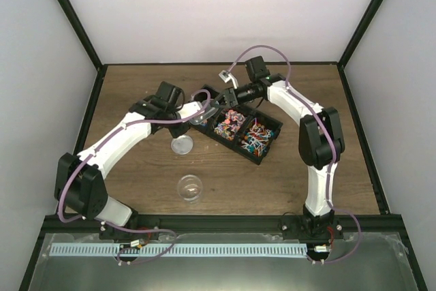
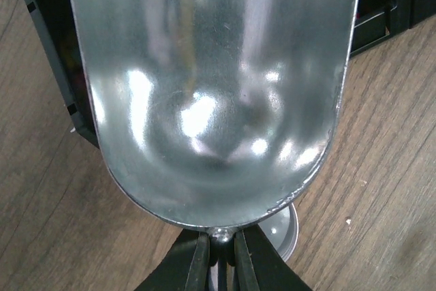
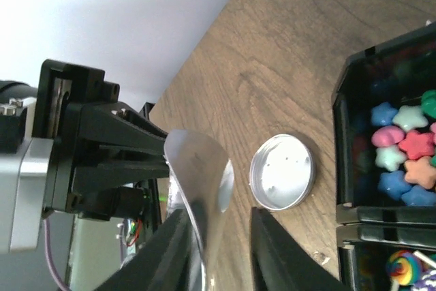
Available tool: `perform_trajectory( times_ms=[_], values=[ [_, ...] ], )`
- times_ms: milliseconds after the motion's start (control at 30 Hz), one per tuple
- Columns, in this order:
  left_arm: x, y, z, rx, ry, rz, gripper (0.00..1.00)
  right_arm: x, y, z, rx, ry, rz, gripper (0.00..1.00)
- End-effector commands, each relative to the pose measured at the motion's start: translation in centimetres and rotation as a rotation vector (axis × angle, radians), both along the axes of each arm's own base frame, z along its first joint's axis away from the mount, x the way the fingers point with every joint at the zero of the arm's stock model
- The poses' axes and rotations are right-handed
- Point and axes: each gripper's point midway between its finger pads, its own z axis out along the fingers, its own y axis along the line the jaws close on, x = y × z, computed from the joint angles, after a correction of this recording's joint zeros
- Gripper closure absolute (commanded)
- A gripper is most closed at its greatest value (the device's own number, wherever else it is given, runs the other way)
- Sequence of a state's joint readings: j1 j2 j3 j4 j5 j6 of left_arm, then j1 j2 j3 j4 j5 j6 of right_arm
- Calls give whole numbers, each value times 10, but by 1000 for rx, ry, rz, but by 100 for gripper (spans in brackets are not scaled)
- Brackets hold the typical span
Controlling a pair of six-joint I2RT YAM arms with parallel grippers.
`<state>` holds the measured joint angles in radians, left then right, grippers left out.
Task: Pack the candies
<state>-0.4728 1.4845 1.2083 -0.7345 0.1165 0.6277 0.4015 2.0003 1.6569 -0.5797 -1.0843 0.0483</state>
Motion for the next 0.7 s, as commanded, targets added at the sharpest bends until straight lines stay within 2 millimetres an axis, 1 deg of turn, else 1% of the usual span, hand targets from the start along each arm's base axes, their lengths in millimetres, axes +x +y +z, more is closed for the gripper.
perform_trajectory(
  times_ms=[0,100,167,233,333,400,500,533,667],
  values=[
    [9,-11,12,-38,-30,3,95,-10,11,11,21,-10,63,81],
    [11,-11,12,-48,-32,29,93,-13,11,13,28,-12,74,98],
    [9,-10,10,-62,-32,43,87,-16,11,16,40,-17,90,99],
    [6,-8,9,-80,-46,46,79,-18,10,17,48,-21,99,99],
    [-3,-5,7,-106,-60,22,69,-19,8,18,59,-10,108,99],
    [-11,-4,4,-118,-59,-4,66,-20,7,18,60,-5,111,99],
    [-15,-2,0,-120,-50,-6,67,-22,7,18,61,-1,114,99],
    [-15,-2,-1,-120,-49,-7,68,-23,6,18,62,5,115,99],
    [-14,-2,3,-147,-57,-16,82,-26,5,13,51,19,116,99]
  ],
)
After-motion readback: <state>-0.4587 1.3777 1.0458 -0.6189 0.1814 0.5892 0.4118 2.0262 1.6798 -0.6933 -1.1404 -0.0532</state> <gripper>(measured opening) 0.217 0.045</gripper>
